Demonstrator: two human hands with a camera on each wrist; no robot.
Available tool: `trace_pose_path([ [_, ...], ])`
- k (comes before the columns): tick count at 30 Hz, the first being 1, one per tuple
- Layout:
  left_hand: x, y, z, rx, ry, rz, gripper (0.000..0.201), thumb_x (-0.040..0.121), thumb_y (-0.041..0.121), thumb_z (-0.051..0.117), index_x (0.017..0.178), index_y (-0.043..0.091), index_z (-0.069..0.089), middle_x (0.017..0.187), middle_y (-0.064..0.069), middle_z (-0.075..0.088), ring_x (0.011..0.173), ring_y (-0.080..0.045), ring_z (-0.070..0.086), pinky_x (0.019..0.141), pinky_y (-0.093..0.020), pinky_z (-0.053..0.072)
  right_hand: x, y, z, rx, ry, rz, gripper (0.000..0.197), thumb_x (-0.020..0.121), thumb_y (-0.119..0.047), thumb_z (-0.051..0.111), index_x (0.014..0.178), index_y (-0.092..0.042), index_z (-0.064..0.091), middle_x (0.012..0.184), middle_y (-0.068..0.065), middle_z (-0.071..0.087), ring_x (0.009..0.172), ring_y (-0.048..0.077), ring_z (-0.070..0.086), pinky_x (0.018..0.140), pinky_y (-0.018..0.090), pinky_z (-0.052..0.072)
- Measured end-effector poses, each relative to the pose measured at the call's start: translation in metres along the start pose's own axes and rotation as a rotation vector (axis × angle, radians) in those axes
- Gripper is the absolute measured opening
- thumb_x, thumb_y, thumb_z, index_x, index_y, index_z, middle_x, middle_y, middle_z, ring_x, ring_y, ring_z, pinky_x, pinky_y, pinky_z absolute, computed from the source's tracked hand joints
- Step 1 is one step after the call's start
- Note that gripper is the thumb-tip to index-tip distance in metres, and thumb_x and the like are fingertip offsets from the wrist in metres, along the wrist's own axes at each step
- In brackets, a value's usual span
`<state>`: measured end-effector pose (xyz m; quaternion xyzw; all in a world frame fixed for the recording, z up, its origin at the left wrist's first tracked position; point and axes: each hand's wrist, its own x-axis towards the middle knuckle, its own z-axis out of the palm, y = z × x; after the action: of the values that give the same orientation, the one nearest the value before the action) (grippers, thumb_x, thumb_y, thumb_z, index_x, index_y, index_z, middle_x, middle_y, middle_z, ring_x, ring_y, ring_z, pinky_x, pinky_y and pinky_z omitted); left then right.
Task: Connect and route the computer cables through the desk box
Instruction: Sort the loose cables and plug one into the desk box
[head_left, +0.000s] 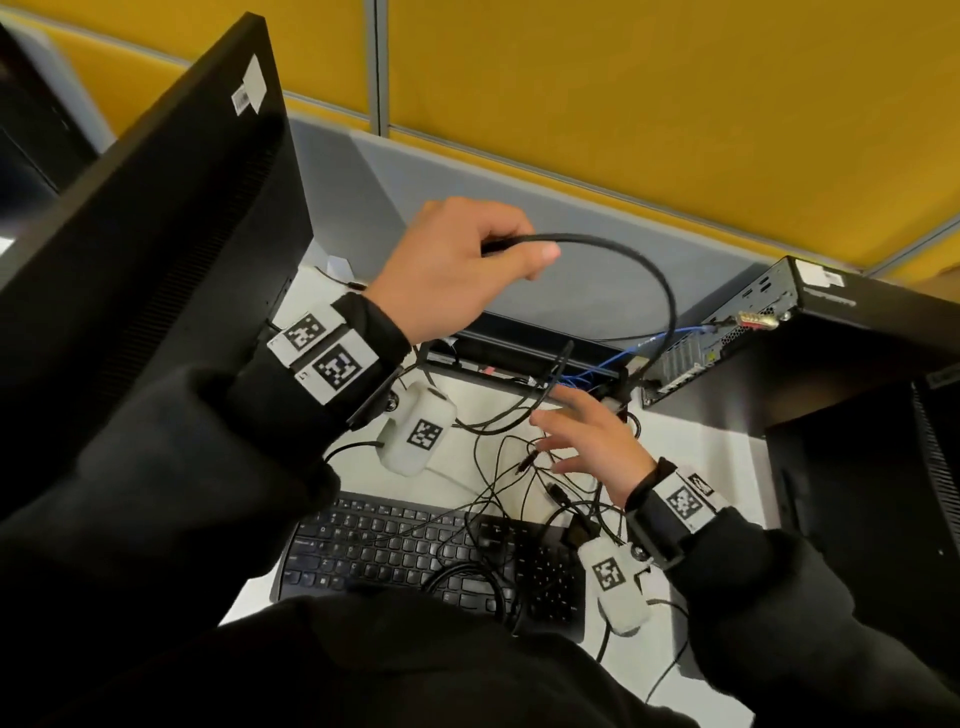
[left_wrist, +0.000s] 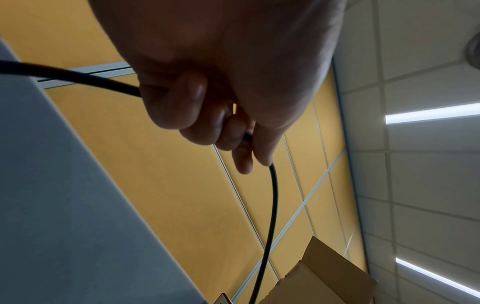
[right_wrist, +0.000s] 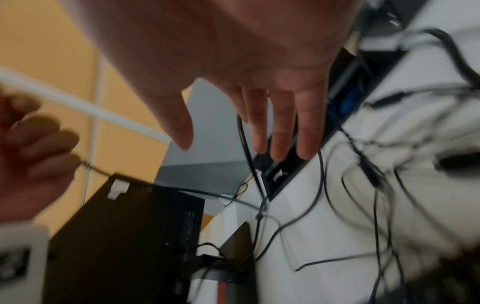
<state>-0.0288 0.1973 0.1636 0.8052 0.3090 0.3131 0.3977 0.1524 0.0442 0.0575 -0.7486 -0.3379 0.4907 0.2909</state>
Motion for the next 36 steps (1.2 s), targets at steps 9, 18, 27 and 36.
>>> trace_pose_path([
  [9,0.007,0.006,-0.003,-0.013,-0.043,0.049,0.022,0.098,0.032,0.066,0.088,0.015,0.074,0.063,0.002,0.058,0.057,-0.004,0.045,0.058,-0.022,0.038,0.022,-0.029,0.015,-1.375,-0.069,-0.517,0.06,0.079,-0.055,0.071,0.132,-0.033,0.055,0.138,-0.004,0.051,0.13,0.023,0.045,0.111,0.047,0.035],
  [18,-0.014,-0.073,-0.032,0.149,-0.037,-0.113,0.029,0.097,0.013,0.064,0.122,0.027,0.071,0.119,0.009,0.063,0.111,-0.001,0.059,0.098,-0.018,0.045,0.053,-0.03,-0.013,-0.905,-0.128,-0.431,0.024,0.093,-0.045,0.063,0.079,-0.027,0.07,0.077,-0.008,0.069,0.076,0.01,0.063,0.074,0.034,0.053],
  [27,-0.1,-0.165,0.016,-0.055,0.017,-0.571,0.017,0.094,0.024,0.07,0.109,0.032,0.073,0.107,0.015,0.073,0.1,-0.005,0.068,0.089,-0.039,0.06,0.03,-0.036,-0.006,-0.289,0.195,-0.481,0.042,0.09,-0.04,0.072,0.07,-0.008,0.054,0.058,-0.006,0.049,0.057,0.008,0.044,0.061,0.03,0.04],
  [36,-0.126,-0.184,0.118,0.362,-0.585,-0.468,0.057,0.094,0.027,0.065,0.147,0.03,0.044,0.137,0.004,0.046,0.116,-0.018,0.058,0.1,-0.036,0.051,-0.032,-0.096,-0.029,-0.093,0.264,-0.67,0.044,0.099,-0.037,0.058,0.066,-0.014,0.039,0.061,0.006,0.031,0.053,0.012,0.031,0.057,0.031,0.035],
])
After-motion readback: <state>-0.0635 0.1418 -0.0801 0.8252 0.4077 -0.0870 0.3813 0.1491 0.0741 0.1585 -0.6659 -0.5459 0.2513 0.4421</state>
